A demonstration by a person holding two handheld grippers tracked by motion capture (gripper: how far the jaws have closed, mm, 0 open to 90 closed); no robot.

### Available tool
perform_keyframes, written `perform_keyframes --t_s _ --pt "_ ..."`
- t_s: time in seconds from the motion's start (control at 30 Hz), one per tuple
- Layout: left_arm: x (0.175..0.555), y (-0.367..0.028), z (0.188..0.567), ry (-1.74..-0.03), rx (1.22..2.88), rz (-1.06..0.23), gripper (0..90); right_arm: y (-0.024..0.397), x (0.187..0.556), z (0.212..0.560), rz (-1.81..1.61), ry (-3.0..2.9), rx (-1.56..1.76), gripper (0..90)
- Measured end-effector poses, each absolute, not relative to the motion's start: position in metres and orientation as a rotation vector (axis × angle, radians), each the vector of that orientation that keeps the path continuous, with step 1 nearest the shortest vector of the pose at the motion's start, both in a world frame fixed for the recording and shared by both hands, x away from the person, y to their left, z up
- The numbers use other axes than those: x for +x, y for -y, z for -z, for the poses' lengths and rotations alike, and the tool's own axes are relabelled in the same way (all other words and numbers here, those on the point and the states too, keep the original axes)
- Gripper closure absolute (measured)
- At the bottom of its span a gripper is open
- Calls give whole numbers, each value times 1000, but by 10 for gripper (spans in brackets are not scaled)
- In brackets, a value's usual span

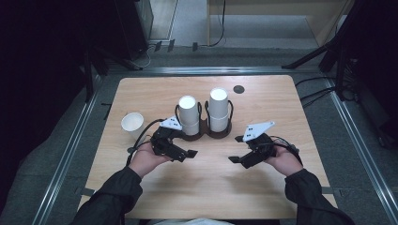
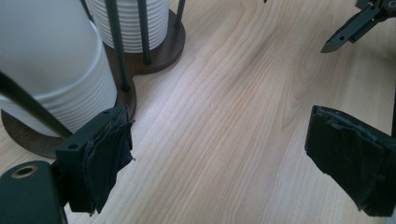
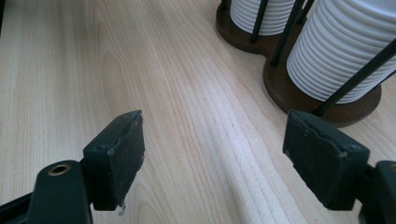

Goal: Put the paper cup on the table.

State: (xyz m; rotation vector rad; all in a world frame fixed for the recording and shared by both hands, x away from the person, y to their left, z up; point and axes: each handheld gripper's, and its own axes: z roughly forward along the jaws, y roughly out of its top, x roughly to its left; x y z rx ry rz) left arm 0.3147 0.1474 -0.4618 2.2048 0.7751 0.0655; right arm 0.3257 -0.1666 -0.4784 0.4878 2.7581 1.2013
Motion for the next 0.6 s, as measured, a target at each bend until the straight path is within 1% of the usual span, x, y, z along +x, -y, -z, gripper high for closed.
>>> perform_keyframes --t_s 0.07,0.27,0.6 --pt "313 -145 464 -790 2182 -84 77 166 325 479 -1197 -2762 489 211" --pt "312 -141 469 -790 2158 -62 77 165 325 479 -1191 -2766 470 210" --pt "310 -123 483 -755 2218 -18 83 163 324 480 -1185 -2774 465 210"
